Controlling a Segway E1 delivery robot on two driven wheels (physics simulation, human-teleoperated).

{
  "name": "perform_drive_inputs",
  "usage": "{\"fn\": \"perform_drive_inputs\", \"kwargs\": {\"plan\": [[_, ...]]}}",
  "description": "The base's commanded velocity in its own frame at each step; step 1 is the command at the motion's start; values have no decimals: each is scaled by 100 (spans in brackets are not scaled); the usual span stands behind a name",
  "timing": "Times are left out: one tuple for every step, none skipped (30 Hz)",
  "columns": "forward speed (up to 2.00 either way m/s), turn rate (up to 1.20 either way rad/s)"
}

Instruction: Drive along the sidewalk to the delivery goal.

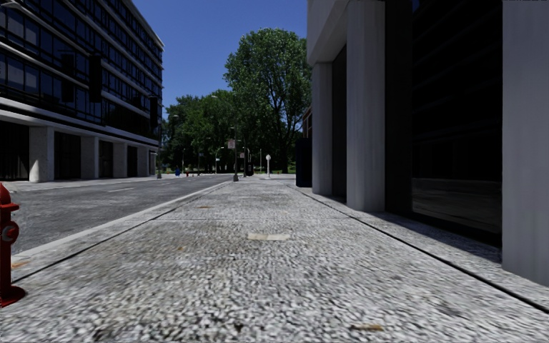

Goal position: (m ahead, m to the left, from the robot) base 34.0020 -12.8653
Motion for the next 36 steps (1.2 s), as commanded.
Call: {"fn": "perform_drive_inputs", "kwargs": {"plan": [[200, 0], [200, 0], [200, 0], [200, 0], [200, 0], [200, 0], [200, 0], [200, 0], [200, 0], [200, 0], [200, 0], [200, 0], [200, 0], [200, 0], [200, 0], [200, 0], [200, 0], [200, 0], [200, 0], [200, 0], [200, 0], [200, 0], [200, 0], [200, 0], [200, 0], [200, 0], [200, 0], [200, 0], [200, 0], [200, 0], [200, 0], [200, 0], [200, 0], [200, 0], [200, 0], [200, 0]]}}
